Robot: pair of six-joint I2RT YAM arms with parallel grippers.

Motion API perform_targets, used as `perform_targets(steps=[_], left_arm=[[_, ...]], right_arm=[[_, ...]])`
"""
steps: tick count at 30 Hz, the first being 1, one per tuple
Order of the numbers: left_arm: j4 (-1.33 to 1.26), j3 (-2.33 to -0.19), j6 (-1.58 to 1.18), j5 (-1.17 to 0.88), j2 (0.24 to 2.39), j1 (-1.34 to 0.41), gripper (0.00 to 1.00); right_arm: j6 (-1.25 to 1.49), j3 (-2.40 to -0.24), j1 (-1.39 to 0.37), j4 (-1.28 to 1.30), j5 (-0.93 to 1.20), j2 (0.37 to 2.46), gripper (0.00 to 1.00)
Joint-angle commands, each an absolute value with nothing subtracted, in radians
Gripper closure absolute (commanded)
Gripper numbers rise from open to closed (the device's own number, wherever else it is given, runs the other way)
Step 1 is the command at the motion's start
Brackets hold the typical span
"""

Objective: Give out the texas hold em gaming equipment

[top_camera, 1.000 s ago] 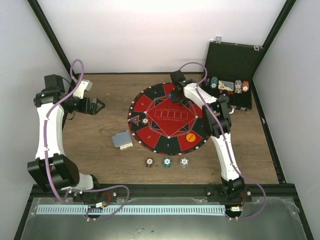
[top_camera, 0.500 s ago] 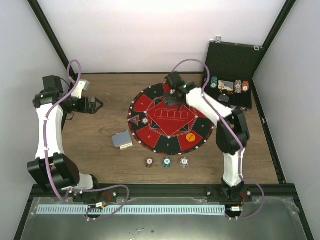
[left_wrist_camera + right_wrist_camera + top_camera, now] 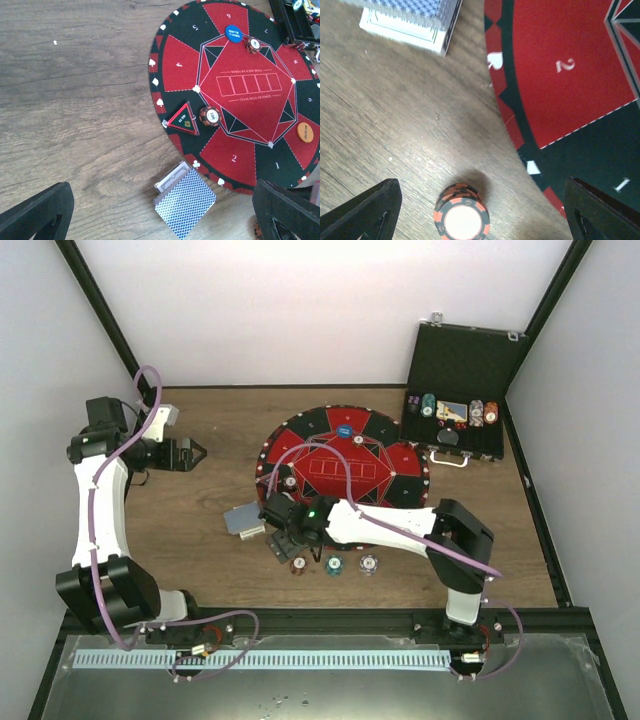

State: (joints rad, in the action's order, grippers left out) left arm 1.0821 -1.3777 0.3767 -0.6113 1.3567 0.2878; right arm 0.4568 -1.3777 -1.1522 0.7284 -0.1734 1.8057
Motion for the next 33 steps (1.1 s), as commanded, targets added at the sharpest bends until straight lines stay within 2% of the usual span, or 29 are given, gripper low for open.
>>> perform_targets(steps=[1, 19, 33], left_arm=[[1.075, -1.364, 0.366, -0.625, 1.319, 0.292, 0.00], [1.066, -1.372, 0.353, -0.630, 1.319, 0.292, 0.00], [1.063, -1.367, 0.354, -0.620, 1.310, 0.292, 0.00]], right_arm=[[0.538, -1.358, -1.197, 0.728, -0.166, 1.841, 0.09], [0.591, -1.239, -1.229, 0.603, -0.043, 1.877, 0.27], [0.601, -1.242, -1.230, 0.623, -0.083, 1.882, 0.50]])
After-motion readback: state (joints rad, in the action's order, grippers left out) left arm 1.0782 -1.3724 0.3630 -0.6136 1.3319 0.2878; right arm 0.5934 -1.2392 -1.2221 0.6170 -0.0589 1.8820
